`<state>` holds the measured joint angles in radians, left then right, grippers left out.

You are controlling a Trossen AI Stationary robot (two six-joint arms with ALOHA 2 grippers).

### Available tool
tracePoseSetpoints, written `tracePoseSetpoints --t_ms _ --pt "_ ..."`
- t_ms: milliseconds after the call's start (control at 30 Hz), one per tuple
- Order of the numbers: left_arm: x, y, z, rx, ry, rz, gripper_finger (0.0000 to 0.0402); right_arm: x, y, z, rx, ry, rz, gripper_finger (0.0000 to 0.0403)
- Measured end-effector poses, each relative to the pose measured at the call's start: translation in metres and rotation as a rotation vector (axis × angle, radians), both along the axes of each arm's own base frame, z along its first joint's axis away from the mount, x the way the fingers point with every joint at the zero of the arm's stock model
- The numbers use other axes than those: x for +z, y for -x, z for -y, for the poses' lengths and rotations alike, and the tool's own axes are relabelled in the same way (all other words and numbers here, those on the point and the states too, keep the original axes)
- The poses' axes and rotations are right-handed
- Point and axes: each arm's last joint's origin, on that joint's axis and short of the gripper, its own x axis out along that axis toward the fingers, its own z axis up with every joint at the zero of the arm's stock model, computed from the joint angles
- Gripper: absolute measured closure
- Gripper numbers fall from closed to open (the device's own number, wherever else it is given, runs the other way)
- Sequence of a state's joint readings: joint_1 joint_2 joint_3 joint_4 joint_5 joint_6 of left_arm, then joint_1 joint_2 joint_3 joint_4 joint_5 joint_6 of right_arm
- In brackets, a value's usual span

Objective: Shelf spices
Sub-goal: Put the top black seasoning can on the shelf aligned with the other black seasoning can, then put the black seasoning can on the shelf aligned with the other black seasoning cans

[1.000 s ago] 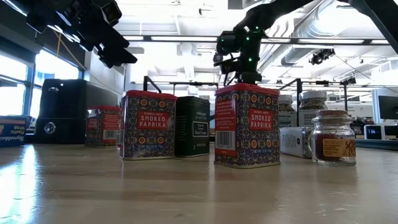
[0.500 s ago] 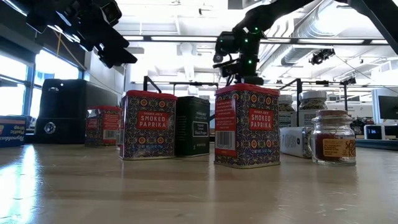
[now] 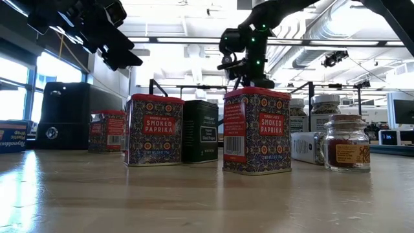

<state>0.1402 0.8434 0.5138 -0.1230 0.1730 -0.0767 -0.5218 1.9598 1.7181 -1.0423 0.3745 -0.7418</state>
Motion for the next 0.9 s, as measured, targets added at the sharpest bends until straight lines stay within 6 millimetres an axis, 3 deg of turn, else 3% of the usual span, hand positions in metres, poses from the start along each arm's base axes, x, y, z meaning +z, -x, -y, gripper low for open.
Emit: tracePoseSetpoints --t_ms 533,767,900 --pt "0.000 0.000 0.000 0.000 0.000 0.000 0.0147 0.001 -0.001 -0.002 0.015 0.058 -0.042 0.0296" --pt "0.000 0.000 0.000 0.000 0.000 0.000 0.0147 0.002 -0.009 -0.014 0.014 0.064 -0.010 0.0296" --pt "0.000 0.000 0.000 0.001 0.000 0.000 0.0147 0.003 -0.019 -0.034 -0.016 0.107 0.010 0.0299"
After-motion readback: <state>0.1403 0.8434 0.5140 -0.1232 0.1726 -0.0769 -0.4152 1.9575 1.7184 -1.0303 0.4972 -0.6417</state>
